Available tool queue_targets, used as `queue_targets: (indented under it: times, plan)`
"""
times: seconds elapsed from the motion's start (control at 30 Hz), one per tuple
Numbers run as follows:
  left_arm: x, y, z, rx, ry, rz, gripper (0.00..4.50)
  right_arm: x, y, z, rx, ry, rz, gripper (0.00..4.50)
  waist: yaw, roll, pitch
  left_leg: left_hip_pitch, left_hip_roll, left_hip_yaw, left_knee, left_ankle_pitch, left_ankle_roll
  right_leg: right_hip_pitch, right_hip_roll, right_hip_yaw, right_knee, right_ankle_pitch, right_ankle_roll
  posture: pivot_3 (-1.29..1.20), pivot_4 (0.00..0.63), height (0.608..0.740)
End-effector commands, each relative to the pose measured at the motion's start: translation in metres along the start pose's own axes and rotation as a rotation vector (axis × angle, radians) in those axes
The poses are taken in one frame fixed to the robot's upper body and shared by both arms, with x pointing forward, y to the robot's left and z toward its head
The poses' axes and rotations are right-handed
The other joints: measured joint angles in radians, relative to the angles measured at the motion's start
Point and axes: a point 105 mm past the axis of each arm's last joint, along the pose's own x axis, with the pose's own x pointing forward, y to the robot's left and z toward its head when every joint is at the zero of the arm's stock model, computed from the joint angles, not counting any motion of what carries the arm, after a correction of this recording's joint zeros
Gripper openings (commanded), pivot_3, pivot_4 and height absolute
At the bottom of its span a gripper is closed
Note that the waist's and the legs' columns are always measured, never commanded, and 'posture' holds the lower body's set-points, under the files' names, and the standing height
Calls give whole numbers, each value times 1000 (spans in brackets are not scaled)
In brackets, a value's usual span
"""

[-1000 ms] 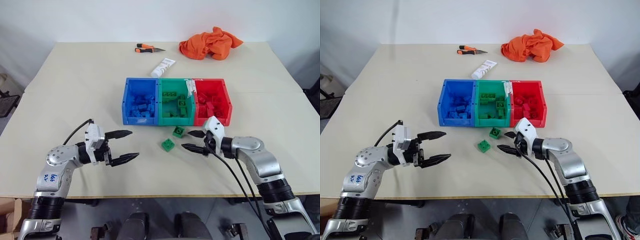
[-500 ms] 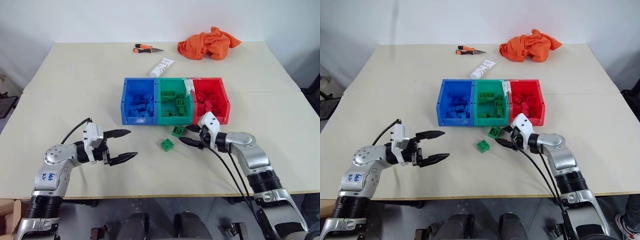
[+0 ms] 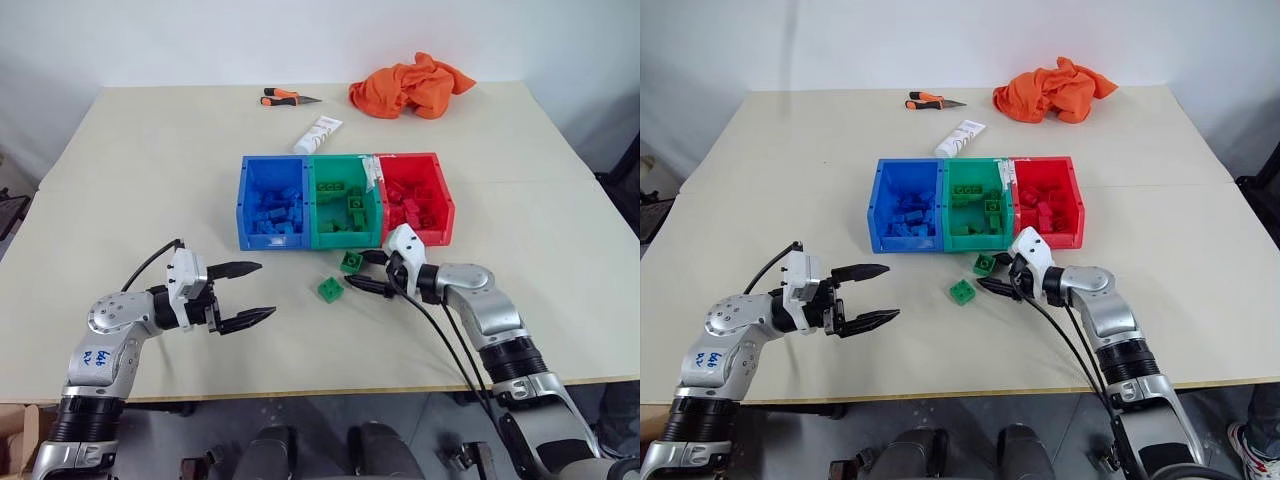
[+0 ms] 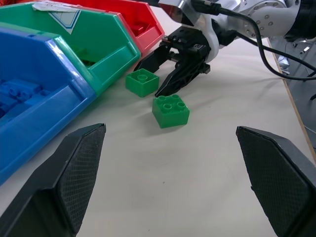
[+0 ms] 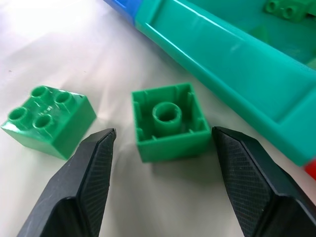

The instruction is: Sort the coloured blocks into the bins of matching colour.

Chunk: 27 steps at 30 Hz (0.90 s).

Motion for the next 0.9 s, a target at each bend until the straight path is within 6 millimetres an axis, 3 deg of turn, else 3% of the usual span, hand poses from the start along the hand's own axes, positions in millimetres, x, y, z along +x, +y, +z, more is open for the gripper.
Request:
queue_targets:
  times: [0.03, 0.1, 0.2, 0.33, 0.57, 0.73, 0.87, 0.9]
  plan:
    - [-1, 0, 7, 23, -23, 5, 4500, 4, 4, 13, -34, -35, 18, 3229, 0, 0, 0, 0, 0, 0, 0, 0, 0, 0, 0, 0, 0, 0, 0, 0, 150, 740]
    - [-1, 0, 7, 23, -24, 6, 4500, 4, 5, 14, -32, -40, 22, 3229, 0, 0, 0, 0, 0, 0, 0, 0, 0, 0, 0, 0, 0, 0, 0, 0, 150, 740]
    - [0, 0, 7, 23, -26, 6, 4500, 4, 7, 15, -29, -46, 27, 2680, 0, 0, 0, 0, 0, 0, 0, 0, 0, 0, 0, 0, 0, 0, 0, 0, 150, 740]
    - [1, 0, 7, 22, -30, 7, 4500, 2, 9, 17, -42, -55, 29, 1455, 0, 0, 0, 0, 0, 0, 0, 0, 0, 0, 0, 0, 0, 0, 0, 0, 150, 740]
    - [2, 0, 7, 20, -33, 10, 4500, -14, 15, 35, -102, -74, 24, 1468, 1, 0, 0, 0, 0, 0, 0, 0, 0, 0, 0, 0, 0, 0, 0, 0, 150, 740]
    - [4, 0, 5, 14, -36, 1, 4500, -29, 1, 81, -158, -161, -40, 1468, 0, 0, 0, 0, 0, 0, 0, 0, 0, 0, 0, 0, -1, 0, 0, 0, 150, 740]
    - [8, 2, 5, 15, -42, -13, 4500, -24, -22, 111, -205, -197, -104, 1468, 0, 0, 0, 0, 0, 0, -1, 0, 0, -1, 0, 0, 0, 0, 0, 0, 150, 740]
    - [9, 2, 5, 16, -43, -17, 4500, -20, -28, 115, -202, -198, -114, 2201, 0, 0, 0, 0, 0, 0, -1, 0, -1, -1, 0, 0, 0, 0, 0, 0, 150, 740]
